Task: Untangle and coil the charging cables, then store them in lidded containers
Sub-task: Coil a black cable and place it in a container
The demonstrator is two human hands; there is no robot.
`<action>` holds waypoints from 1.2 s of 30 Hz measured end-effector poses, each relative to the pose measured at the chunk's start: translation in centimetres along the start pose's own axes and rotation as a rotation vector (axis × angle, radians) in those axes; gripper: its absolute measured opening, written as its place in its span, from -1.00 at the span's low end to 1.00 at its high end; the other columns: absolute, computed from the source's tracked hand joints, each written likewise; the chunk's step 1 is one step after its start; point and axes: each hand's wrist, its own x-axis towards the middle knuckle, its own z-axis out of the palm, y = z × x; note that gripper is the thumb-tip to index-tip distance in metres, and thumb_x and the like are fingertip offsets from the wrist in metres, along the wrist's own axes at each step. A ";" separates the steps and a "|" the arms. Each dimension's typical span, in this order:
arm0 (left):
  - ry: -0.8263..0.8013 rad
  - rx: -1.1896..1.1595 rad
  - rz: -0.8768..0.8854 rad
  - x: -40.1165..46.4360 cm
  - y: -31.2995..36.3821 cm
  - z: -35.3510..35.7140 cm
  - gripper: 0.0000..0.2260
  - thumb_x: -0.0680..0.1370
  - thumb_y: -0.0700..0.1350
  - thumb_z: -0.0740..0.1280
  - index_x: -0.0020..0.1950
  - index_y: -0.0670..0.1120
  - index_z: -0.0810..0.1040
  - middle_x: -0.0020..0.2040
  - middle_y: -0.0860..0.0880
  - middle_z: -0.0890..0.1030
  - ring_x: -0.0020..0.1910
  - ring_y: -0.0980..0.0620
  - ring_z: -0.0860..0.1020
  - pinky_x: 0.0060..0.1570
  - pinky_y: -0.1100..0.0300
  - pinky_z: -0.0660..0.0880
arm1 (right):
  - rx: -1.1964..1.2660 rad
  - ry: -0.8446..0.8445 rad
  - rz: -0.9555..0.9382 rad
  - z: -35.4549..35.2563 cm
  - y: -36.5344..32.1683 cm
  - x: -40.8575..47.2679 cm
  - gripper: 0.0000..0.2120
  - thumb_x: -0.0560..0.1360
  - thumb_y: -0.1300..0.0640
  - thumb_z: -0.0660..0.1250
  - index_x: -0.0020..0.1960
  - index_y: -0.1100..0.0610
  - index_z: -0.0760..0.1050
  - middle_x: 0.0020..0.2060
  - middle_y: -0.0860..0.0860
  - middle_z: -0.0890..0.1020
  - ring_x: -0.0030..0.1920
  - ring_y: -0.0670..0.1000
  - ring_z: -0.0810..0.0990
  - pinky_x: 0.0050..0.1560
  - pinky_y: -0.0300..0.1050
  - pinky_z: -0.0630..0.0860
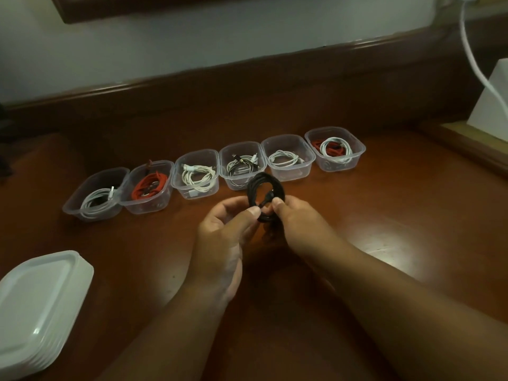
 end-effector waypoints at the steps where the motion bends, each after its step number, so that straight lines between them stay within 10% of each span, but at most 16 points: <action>1: 0.012 0.038 0.020 -0.1 -0.1 0.0 -0.77 0.37 -0.26 0.45 0.01 -0.17 0.60 -0.10 -0.12 0.72 -0.05 -0.04 0.69 -0.04 0.20 0.59 | -0.073 -0.010 -0.012 -0.1 0.1 0.0 -0.72 0.70 0.05 0.09 0.03 0.14 0.53 -0.21 0.06 0.63 -0.24 0.00 0.61 -0.27 -0.31 0.54; 5: 0.091 0.173 0.069 -0.3 -0.5 0.2 -0.81 0.45 -0.36 0.45 -0.07 -0.07 0.64 -0.12 -0.06 0.71 0.00 -0.06 0.69 0.13 0.01 0.56 | -0.055 -0.059 -0.024 -0.1 0.1 0.0 -0.70 0.69 0.05 0.10 0.10 0.18 0.54 -0.11 0.16 0.66 -0.16 0.11 0.64 -0.05 0.00 0.57; 15: 0.116 -0.014 -0.049 -0.4 -0.6 0.5 -0.74 0.48 -0.39 0.39 0.11 -0.14 0.54 -0.18 -0.06 0.69 -0.24 0.02 0.63 -0.36 0.27 0.54 | 0.315 -0.077 0.074 0.4 0.7 0.3 -0.74 0.70 0.11 0.08 -0.02 0.18 0.49 -0.23 0.15 0.61 -0.39 0.04 0.54 -0.28 -0.04 0.55; 23: 0.067 0.103 -0.081 -0.4 -0.4 0.6 -0.73 0.53 -0.37 0.27 0.03 -0.04 0.63 -0.20 0.06 0.70 -0.26 0.22 0.65 -0.29 0.23 0.47 | 0.298 -0.077 -0.044 0.4 0.7 0.0 -0.73 0.68 0.12 0.12 0.02 0.15 0.57 -0.15 0.12 0.68 -0.06 0.15 0.60 0.06 0.26 0.55; 32: 0.053 0.115 -0.167 -0.3 -0.9 1.2 -0.65 0.54 -0.38 0.20 0.01 0.02 0.65 -0.07 0.00 0.70 -0.07 0.07 0.61 -0.18 0.22 0.48 | 0.251 0.045 -0.055 1.0 1.3 0.2 -0.73 0.67 0.08 0.14 -0.02 0.12 0.58 -0.21 0.05 0.68 -0.13 0.05 0.61 -0.04 0.03 0.53; 36: 0.071 0.093 -0.184 0.1 -1.0 1.0 -0.62 0.54 -0.39 0.18 -0.03 0.02 0.67 -0.03 -0.06 0.69 0.03 -0.04 0.58 -0.04 0.10 0.46 | 0.232 0.051 -0.147 0.9 1.3 -0.2 -0.73 0.68 0.16 0.13 -0.10 0.10 0.54 -0.44 -0.16 0.62 -0.41 -0.27 0.55 -0.39 -0.39 0.42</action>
